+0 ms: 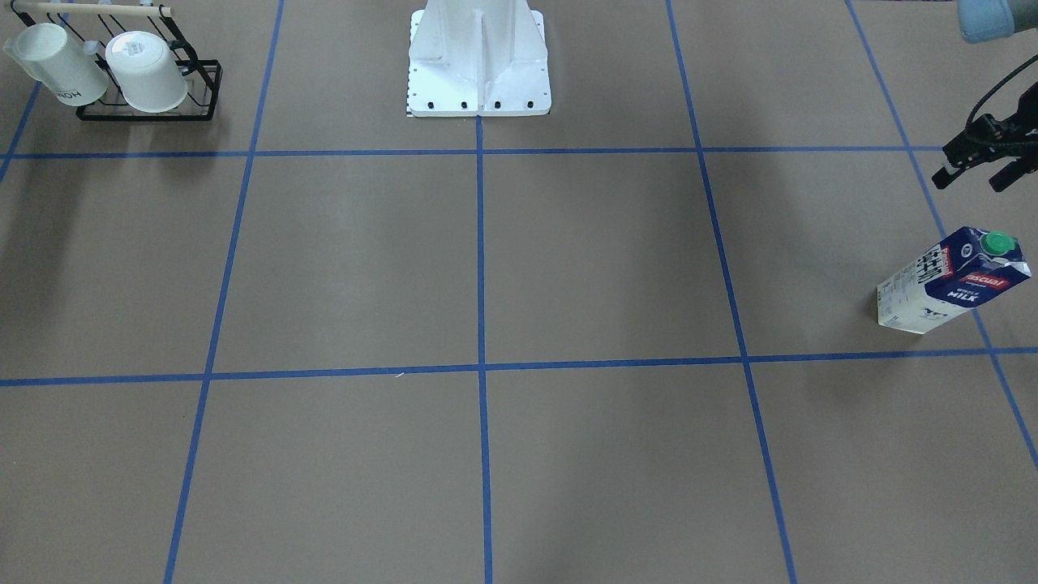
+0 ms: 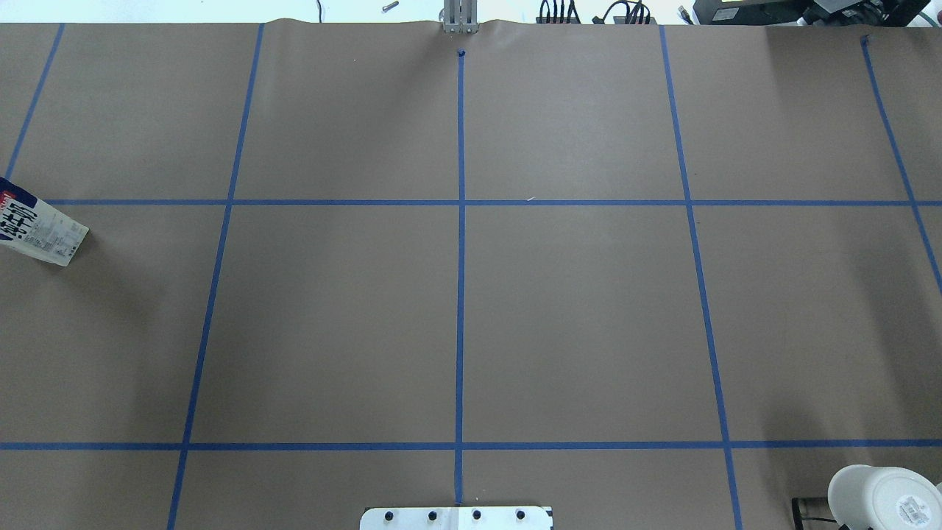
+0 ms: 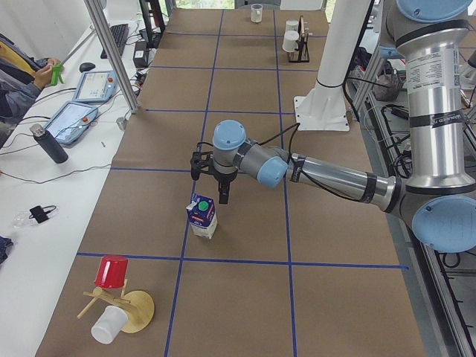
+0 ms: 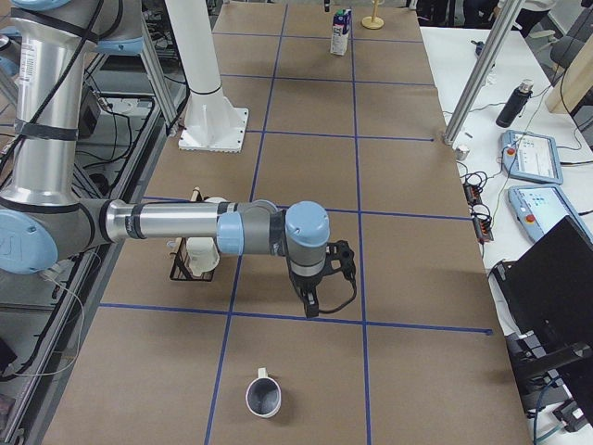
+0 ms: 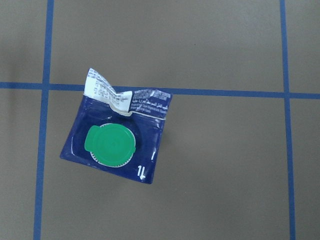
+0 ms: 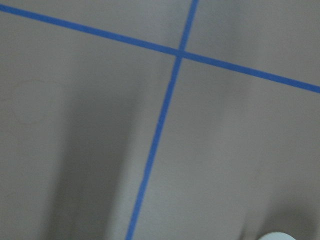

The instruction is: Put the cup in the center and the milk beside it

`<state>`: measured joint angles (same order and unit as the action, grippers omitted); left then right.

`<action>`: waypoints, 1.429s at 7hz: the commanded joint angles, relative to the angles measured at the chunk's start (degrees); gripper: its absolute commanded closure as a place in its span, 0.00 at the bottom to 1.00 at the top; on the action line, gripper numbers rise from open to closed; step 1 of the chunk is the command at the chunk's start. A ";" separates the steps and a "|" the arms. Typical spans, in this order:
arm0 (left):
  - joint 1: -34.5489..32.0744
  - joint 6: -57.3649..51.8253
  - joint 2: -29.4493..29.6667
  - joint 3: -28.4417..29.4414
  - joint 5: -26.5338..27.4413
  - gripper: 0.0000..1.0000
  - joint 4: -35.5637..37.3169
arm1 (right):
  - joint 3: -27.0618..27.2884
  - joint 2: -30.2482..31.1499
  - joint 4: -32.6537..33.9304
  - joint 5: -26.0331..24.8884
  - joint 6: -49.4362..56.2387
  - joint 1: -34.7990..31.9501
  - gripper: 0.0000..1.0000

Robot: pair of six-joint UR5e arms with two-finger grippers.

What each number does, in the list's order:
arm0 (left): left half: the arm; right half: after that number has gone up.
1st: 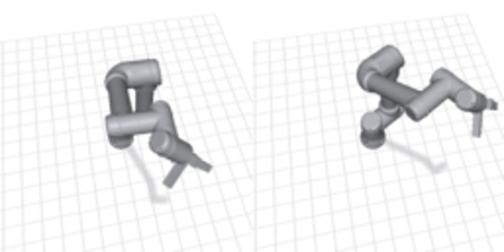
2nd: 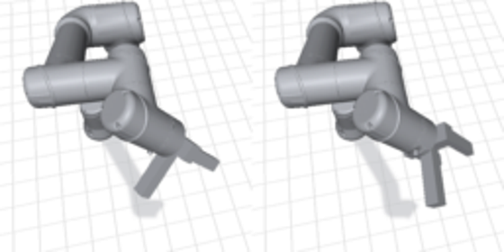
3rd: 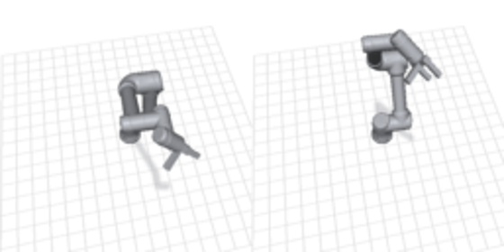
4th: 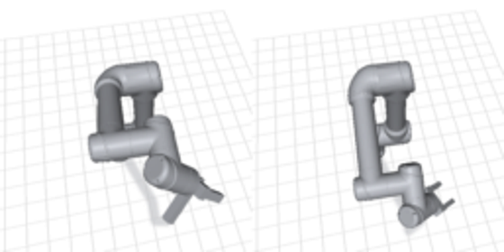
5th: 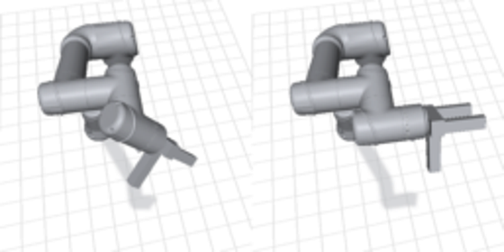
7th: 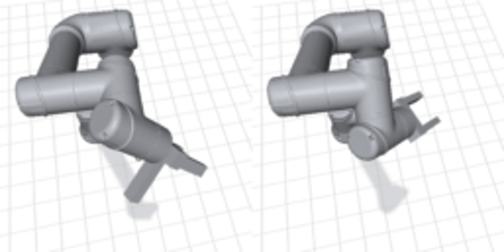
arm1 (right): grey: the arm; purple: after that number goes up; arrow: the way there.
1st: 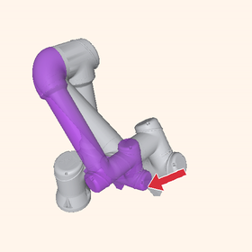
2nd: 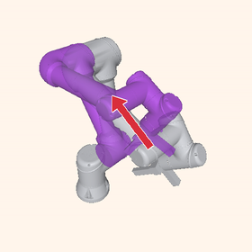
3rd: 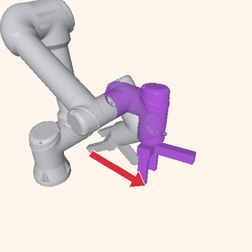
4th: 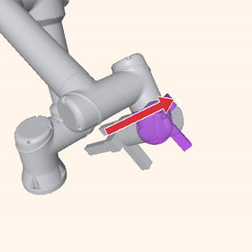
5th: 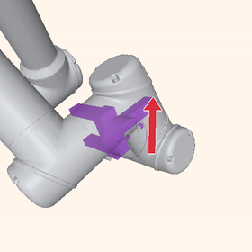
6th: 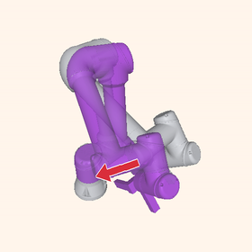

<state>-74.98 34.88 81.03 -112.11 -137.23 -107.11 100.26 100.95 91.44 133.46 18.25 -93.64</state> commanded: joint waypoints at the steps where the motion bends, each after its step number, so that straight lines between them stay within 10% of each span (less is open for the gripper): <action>1: 0.01 2.21 0.18 -0.04 -0.14 0.02 -1.00 | -11.96 -0.57 -0.30 -0.48 13.79 -8.99 0.00; 10: 0.01 5.11 0.62 -1.00 -0.14 0.02 -1.00 | -34.50 -4.52 -19.00 -2.77 18.84 -11.04 0.00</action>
<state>-74.94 39.85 81.69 -113.09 -137.37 -108.08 68.14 97.60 73.87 130.79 36.50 -104.66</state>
